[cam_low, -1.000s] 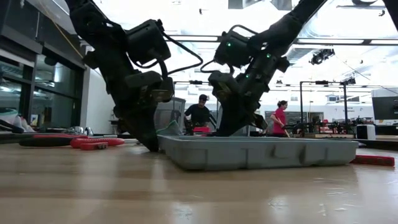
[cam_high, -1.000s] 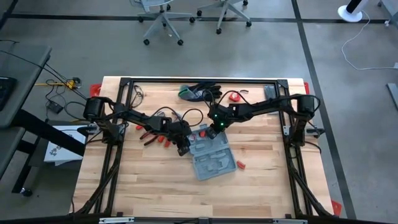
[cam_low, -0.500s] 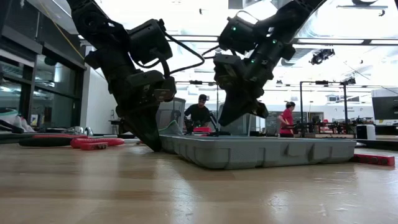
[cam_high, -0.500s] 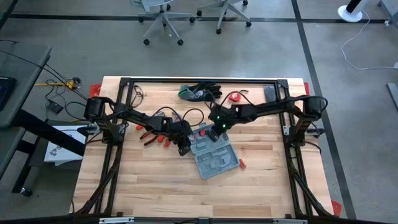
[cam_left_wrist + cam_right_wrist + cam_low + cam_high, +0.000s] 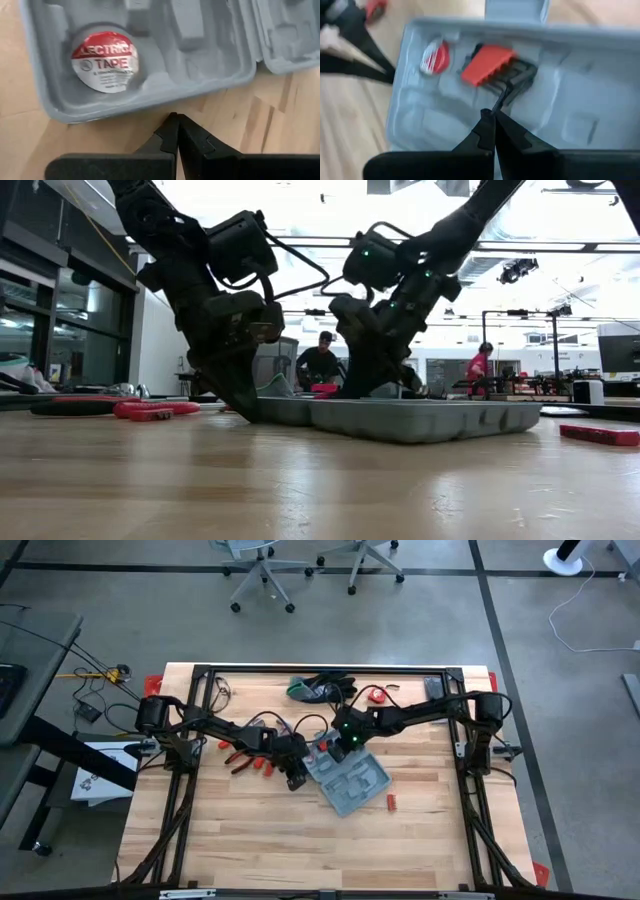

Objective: Prefit tool cases
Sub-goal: Put the set of hex keys into the tool case

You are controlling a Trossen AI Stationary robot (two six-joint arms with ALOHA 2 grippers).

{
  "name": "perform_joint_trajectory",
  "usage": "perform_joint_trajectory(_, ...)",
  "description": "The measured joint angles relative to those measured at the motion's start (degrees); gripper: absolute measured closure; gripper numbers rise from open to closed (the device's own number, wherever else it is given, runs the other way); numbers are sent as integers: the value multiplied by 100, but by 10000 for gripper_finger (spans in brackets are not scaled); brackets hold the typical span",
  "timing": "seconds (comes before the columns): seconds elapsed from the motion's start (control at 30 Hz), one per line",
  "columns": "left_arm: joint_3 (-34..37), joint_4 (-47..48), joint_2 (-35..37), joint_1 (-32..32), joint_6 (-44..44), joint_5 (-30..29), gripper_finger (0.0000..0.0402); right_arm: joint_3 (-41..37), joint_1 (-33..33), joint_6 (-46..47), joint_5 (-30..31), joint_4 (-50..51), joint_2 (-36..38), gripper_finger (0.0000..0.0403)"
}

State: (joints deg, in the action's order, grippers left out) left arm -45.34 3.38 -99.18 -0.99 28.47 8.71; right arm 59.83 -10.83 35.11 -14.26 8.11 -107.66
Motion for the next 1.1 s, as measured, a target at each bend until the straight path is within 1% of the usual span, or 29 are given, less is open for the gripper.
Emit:
perform_joint_trajectory(0.13, -75, 45, 2, 4, 2, 331, 401, 0, 75, -57, -253, 136, 25, 403)
perform_joint_trajectory(0.23, -195, 134, 87, 32, 0, 318, 401, -2, 211, -119, -195, 296, 168, 403)
perform_joint_trajectory(0.3, -258, 275, 199, 31, 41, 260, 401, 0, 280, -172, -30, 443, 305, 403)
perform_joint_trajectory(0.37, -290, 487, 341, 14, 135, 52, 401, 0, 283, -197, 129, 528, 379, 403)
perform_joint_trajectory(0.5, -293, 1103, 503, -30, 377, -690, 401, 0, 123, -179, 322, 557, 420, 403)
perform_joint_trajectory(0.57, -291, 1245, 486, -83, 391, -774, 401, 0, 40, -157, 442, 583, 420, 403)
perform_joint_trajectory(0.63, -291, 1228, 415, -129, 391, -759, 401, 0, -63, -167, 511, 521, 420, 403)
perform_joint_trajectory(0.9, -286, 915, 68, -277, 426, -692, 401, 0, -411, -214, 396, 413, 342, 403)
perform_joint_trajectory(1.1, -282, 546, -8, -520, 343, -642, 401, 0, -467, -210, 198, 374, 244, 403)
